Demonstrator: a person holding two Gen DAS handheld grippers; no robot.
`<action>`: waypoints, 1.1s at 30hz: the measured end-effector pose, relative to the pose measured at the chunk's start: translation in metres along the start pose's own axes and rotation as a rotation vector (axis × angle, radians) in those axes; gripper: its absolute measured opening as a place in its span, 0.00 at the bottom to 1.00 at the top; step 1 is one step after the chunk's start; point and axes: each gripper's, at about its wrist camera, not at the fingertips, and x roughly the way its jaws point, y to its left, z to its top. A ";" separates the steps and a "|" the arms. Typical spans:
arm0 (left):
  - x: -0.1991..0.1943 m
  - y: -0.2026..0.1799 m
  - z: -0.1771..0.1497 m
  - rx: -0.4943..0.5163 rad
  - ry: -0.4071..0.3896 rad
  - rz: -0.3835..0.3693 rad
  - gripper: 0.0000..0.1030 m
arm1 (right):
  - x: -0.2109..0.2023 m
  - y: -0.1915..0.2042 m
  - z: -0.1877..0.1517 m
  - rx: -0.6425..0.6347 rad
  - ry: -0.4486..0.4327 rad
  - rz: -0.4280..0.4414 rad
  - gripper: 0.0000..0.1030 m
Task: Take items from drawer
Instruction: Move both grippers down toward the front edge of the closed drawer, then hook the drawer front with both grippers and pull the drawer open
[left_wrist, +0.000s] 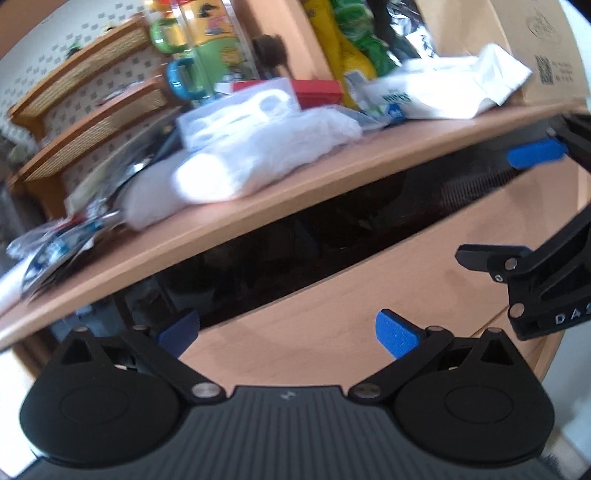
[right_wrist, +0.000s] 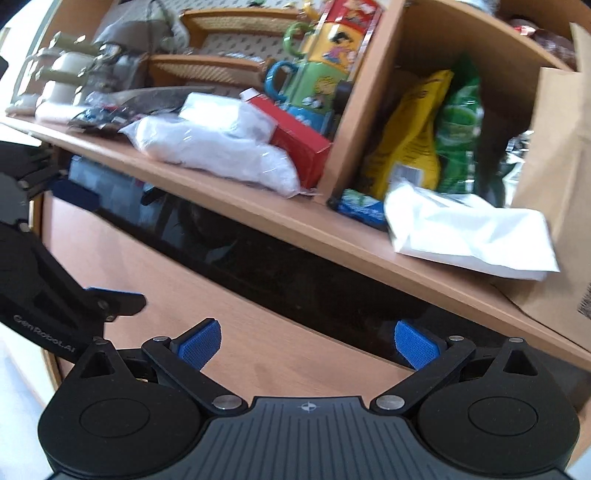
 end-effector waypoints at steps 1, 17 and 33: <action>0.004 0.001 0.000 0.007 0.007 -0.012 1.00 | 0.002 0.001 0.000 -0.015 0.003 0.011 0.98; 0.024 -0.008 -0.011 0.148 -0.055 -0.034 1.00 | 0.027 0.015 -0.011 -0.119 0.029 0.074 0.82; 0.024 -0.025 -0.013 0.219 -0.060 -0.069 0.94 | 0.006 0.020 -0.028 -0.202 0.088 0.077 0.60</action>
